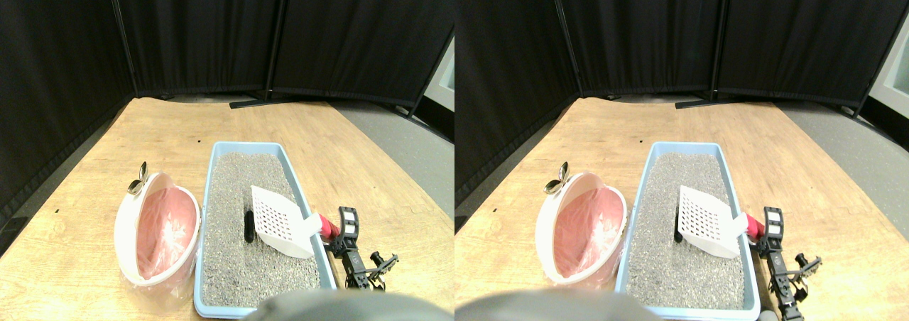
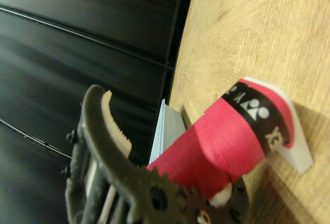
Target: Scoop (unimanual)
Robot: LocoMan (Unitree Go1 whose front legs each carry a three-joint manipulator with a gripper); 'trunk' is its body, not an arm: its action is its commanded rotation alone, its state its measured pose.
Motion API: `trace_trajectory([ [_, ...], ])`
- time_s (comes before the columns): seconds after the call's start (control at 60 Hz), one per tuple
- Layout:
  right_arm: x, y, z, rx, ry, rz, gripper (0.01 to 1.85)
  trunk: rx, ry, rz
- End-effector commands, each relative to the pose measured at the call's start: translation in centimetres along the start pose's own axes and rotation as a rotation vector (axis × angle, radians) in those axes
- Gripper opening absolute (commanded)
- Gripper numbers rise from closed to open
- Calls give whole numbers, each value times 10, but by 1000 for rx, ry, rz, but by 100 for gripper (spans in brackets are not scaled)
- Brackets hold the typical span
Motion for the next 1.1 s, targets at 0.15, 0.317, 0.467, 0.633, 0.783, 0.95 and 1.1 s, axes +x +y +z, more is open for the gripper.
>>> trace_trajectory([
  [0.15, 8, -3, 1, 24, -4, -18, 92, -11, -8, 9],
  [0.317, 12, -5, 5, 2, -15, -28, 81, -10, -11, 6],
  [0.467, 15, -7, 6, 20, -27, 5, 67, -12, -15, 5],
  [0.633, 16, -8, 7, 21, -27, 18, 29, -12, -20, 4],
  [0.783, 15, -8, 9, 29, -33, 3, 6, -16, -22, 6],
  [0.95, 11, -10, 12, -2, -31, -21, 6, -22, -29, 12],
  [1.1, 10, -11, 14, -21, -66, 2, 6, -28, -31, 14],
])
